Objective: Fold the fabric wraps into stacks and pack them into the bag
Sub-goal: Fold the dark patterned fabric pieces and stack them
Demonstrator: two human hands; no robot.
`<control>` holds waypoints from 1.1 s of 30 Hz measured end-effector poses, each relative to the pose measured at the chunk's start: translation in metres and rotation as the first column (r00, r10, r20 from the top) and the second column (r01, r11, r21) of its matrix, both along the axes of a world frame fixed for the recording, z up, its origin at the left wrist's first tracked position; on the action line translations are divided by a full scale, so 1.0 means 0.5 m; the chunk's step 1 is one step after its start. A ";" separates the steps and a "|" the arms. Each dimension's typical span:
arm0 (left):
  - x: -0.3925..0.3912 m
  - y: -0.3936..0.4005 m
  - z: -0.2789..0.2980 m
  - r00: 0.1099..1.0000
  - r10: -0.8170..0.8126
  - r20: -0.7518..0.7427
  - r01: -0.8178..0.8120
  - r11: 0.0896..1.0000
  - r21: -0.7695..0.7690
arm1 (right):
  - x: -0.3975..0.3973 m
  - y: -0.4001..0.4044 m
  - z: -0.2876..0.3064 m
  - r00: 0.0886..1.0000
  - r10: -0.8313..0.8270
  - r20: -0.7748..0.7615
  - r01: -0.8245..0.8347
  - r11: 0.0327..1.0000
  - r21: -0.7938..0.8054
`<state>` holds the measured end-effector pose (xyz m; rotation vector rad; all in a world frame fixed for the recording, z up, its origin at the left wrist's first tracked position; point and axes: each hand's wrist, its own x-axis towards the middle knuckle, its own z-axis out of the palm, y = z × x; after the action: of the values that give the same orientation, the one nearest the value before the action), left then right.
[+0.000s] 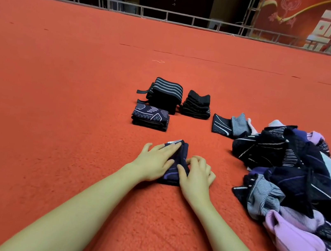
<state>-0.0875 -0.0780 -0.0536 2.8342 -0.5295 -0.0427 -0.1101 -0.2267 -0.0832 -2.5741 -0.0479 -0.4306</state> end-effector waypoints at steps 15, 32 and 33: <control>0.077 0.108 0.036 0.844 0.071 0.532 0.024 0.985 -0.169 | 0.116 0.019 0.103 0.813 0.329 0.480 -0.223 0.938 -0.266; 0.328 -0.019 0.033 0.775 0.009 0.632 0.004 1.000 -0.018 | 0.366 -0.062 0.085 0.929 0.088 0.360 -0.059 0.994 -0.092; 0.332 -0.021 0.016 0.818 -0.031 0.574 -0.007 0.998 0.065 | 0.370 -0.066 0.070 0.959 0.097 0.267 -0.057 0.987 -0.153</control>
<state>0.0787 -0.0884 -0.0457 2.8747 -0.6694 0.8385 0.0750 -0.2599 -0.0484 -2.6227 -0.2868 -0.7771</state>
